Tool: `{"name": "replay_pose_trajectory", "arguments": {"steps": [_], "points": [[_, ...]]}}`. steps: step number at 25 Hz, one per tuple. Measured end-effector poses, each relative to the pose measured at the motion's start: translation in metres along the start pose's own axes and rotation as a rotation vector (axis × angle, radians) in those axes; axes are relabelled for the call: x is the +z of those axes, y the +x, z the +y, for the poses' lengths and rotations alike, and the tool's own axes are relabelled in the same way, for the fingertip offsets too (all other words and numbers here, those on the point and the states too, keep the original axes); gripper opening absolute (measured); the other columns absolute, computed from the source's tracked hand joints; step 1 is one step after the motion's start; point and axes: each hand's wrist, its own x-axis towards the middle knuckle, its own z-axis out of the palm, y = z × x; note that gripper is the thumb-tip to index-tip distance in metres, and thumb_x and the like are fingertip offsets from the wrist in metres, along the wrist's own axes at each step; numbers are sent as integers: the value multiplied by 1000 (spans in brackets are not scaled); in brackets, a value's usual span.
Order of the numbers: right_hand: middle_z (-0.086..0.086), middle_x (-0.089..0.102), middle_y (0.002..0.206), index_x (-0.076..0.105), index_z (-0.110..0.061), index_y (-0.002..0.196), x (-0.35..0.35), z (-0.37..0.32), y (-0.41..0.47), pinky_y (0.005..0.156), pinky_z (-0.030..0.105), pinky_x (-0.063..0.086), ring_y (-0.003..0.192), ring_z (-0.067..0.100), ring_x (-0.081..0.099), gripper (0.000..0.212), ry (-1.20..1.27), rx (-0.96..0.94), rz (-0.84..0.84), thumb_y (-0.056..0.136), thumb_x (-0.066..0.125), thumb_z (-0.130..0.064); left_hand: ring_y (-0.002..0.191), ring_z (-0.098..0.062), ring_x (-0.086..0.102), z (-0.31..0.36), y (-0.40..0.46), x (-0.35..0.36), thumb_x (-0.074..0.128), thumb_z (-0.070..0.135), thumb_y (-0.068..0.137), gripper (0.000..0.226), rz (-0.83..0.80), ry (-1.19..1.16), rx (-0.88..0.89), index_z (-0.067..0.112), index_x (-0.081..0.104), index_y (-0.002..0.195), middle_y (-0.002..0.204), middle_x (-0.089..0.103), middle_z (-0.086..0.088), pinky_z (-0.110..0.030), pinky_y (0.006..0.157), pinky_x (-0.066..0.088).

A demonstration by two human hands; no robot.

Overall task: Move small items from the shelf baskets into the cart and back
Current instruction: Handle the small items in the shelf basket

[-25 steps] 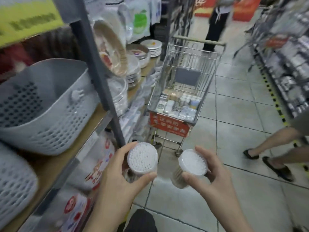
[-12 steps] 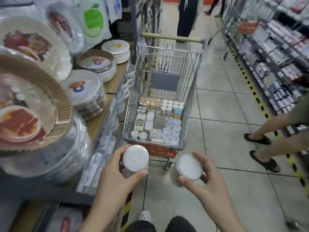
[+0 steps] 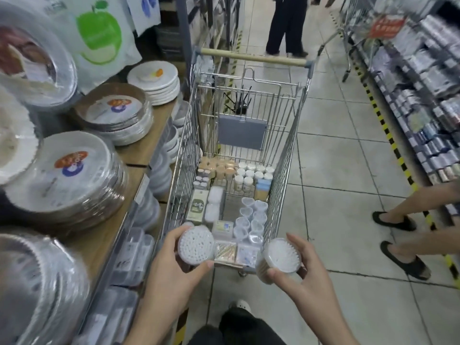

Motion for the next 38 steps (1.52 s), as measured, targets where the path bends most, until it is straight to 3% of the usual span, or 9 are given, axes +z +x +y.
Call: {"name": "replay_pose_trajectory", "arguments": {"steps": [6,9,11,16,19,25,32,36,38], "points": [[-32,48,125,44,-44,124,7,0,78,96,16,40,120,-6,46,78,-60,43,-84,50,68,-57,106,-8,56,-1,64,13,85,11,65,64,71,36,-64,40,49,109,115,57,13,-31,87,50],[-23,48,129,46,-32,130,11,5,104,78,0,40,118,-3,47,84,-57,88,-81,52,72,-50,102,-2,54,-5,96,15,84,9,65,64,83,48,-99,34,47,111,110,55,17,-18,79,44],[-15,49,128,47,-27,130,16,10,116,69,-3,40,116,3,48,77,-41,143,-76,59,75,-39,102,-8,55,-12,115,15,83,10,67,64,88,80,-119,33,46,114,111,55,12,-18,77,42],[-10,51,119,46,-29,118,50,46,147,88,14,39,110,5,50,67,-170,219,-67,59,79,-33,99,-17,53,-53,157,15,82,11,69,62,85,224,-233,25,45,117,110,54,3,-21,67,40],[-10,47,118,45,-27,121,87,73,162,94,24,43,110,7,48,66,-238,271,-107,67,83,-29,97,-19,54,-94,176,22,82,16,69,65,29,400,-271,19,42,121,112,55,-1,-28,69,46],[-10,49,122,44,-24,128,172,124,181,94,20,39,113,7,47,68,-344,275,-300,72,78,-39,108,-25,56,-171,194,42,76,11,71,61,-170,614,-258,12,44,124,119,53,-6,-39,87,49],[-13,54,107,49,-29,115,236,166,181,75,8,37,96,0,51,47,-315,213,-344,76,76,-25,98,-22,59,-233,210,44,61,-3,79,47,-143,554,-336,18,44,118,111,58,-3,-32,75,46],[-7,52,119,47,-26,121,257,186,186,89,26,44,109,11,53,57,-385,226,-408,72,74,-20,102,-24,59,-247,210,49,52,-9,79,53,-167,602,-332,21,37,120,117,53,-1,-37,82,48],[-2,50,123,45,-22,127,260,189,188,90,27,42,112,16,52,59,-427,248,-449,75,71,-19,100,-22,57,-249,213,51,49,-9,80,48,-170,621,-358,17,38,118,116,52,-3,-33,81,46]]}}
